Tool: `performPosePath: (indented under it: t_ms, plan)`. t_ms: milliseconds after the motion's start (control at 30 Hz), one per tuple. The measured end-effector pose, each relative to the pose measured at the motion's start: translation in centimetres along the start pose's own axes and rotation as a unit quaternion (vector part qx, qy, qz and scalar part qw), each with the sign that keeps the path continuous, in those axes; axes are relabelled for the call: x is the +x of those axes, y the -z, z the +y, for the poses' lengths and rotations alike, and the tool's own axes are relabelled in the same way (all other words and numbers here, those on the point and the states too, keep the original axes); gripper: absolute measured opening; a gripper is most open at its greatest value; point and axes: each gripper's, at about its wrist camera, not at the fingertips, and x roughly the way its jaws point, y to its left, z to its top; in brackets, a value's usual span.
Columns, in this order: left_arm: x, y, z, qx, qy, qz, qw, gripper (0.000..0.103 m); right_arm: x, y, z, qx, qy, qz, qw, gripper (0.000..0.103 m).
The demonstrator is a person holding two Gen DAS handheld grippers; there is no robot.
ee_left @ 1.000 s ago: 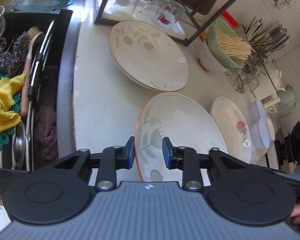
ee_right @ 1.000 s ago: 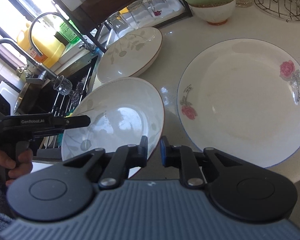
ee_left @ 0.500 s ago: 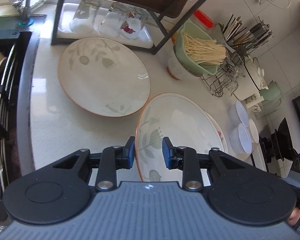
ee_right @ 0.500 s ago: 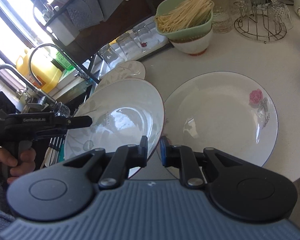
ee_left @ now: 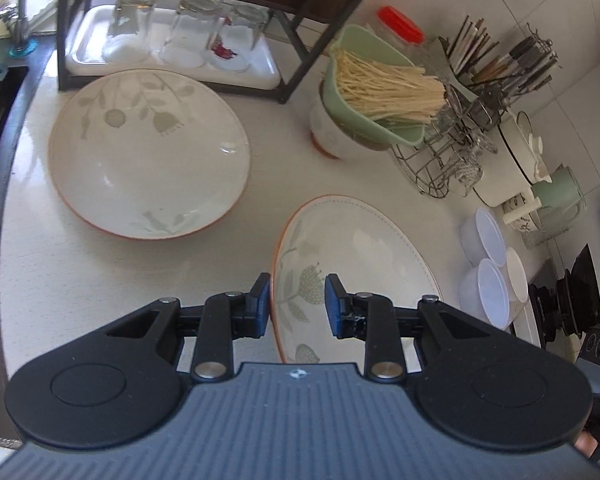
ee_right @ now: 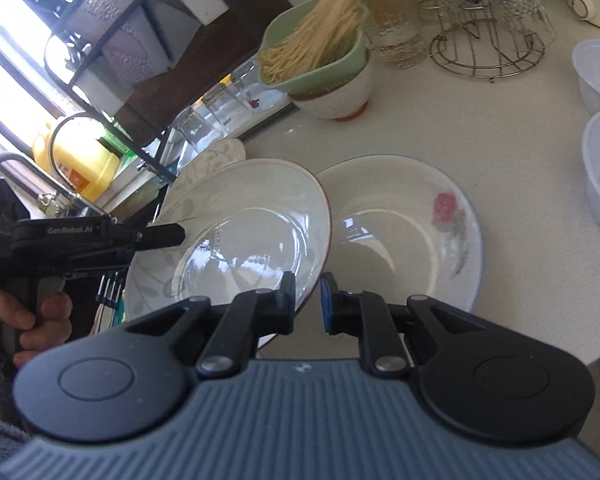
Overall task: Organize plates and bowls
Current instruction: 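Lift the leaf-pattern plate with the left tool toward the rose plate, then lower the leaf-pattern plate onto the rose plate and open the left tool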
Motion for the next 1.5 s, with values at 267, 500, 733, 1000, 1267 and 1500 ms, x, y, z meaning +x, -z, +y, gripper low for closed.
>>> performPosePath:
  t_ms: [267,500,733,1000,1267,1500]
  plan:
    - [3.1,0.8,-2.2,0.013,-0.010,0.022,0.9996,0.032,0.1,0.1,-2.9,-0.003,0.028,-0.008,1.000,0.016]
    - [3.7,1.2,-3.5,0.024,-0.027,0.026,0.9990,0.032,0.5,0.4,-4.1,-0.008,0.037,0.005,0.999,0.016]
    - [3.9,2.1,-4.2,0.025,-0.045,0.022,0.9985,0.032,1.2,0.1,-4.0,-0.042,0.052,0.020,0.998,0.016]
    - [4.2,3.0,-4.5,0.029,-0.057,0.023,0.9977,0.032,2.2,0.0,-4.4,-0.061,0.065,0.032,0.995,0.017]
    - [4.7,3.6,-5.1,0.017,-0.081,0.018,0.9964,0.032,2.7,-0.4,-3.3,-0.109,0.098,0.023,0.989,0.018]
    - [5.4,4.0,-6.9,0.038,-0.125,0.007,0.9914,0.032,2.6,-0.4,-2.9,-0.162,0.122,0.011,0.979,0.019]
